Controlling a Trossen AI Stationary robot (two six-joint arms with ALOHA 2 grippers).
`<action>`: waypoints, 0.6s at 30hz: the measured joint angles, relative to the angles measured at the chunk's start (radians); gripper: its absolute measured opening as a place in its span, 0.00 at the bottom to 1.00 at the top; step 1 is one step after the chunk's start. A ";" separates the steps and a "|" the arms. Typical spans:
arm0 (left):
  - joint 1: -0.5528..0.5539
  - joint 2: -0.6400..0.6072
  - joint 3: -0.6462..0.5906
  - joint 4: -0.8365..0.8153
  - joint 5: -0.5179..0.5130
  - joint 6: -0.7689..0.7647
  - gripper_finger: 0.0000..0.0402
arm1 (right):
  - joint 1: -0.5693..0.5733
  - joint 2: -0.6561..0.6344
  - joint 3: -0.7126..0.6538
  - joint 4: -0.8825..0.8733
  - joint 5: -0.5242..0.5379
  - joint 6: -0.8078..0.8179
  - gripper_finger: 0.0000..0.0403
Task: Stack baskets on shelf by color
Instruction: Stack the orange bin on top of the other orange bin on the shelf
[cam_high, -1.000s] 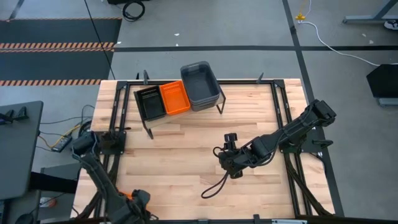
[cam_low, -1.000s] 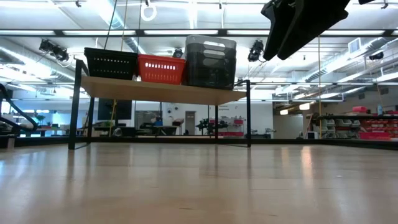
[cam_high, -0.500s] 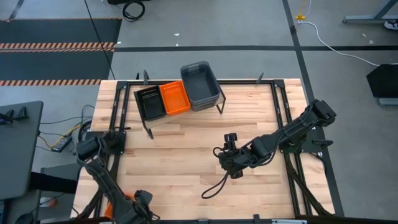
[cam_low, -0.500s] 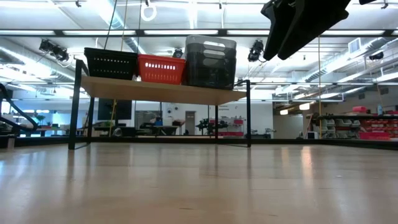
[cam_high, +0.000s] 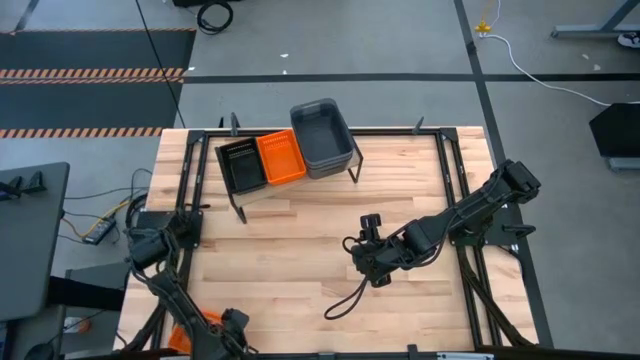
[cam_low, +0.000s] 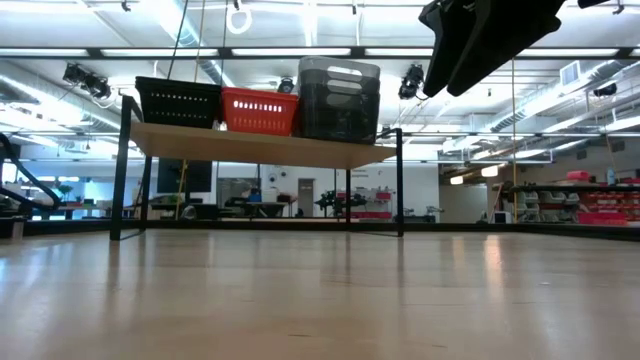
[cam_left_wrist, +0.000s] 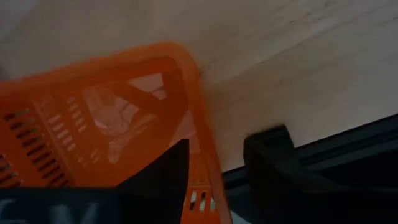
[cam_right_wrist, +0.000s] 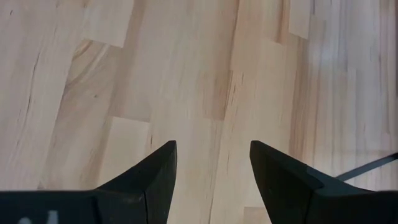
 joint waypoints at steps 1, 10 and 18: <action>0.004 0.000 0.000 -0.002 -0.001 0.025 0.38 | 0.000 0.000 0.000 0.000 0.000 0.000 0.52; 0.114 -0.001 0.000 -0.019 -0.001 0.378 0.04 | 0.000 0.000 0.000 0.001 0.000 0.029 0.52; 0.227 -0.004 0.014 -0.123 -0.001 0.654 0.01 | 0.006 0.000 0.000 -0.029 -0.009 0.074 0.52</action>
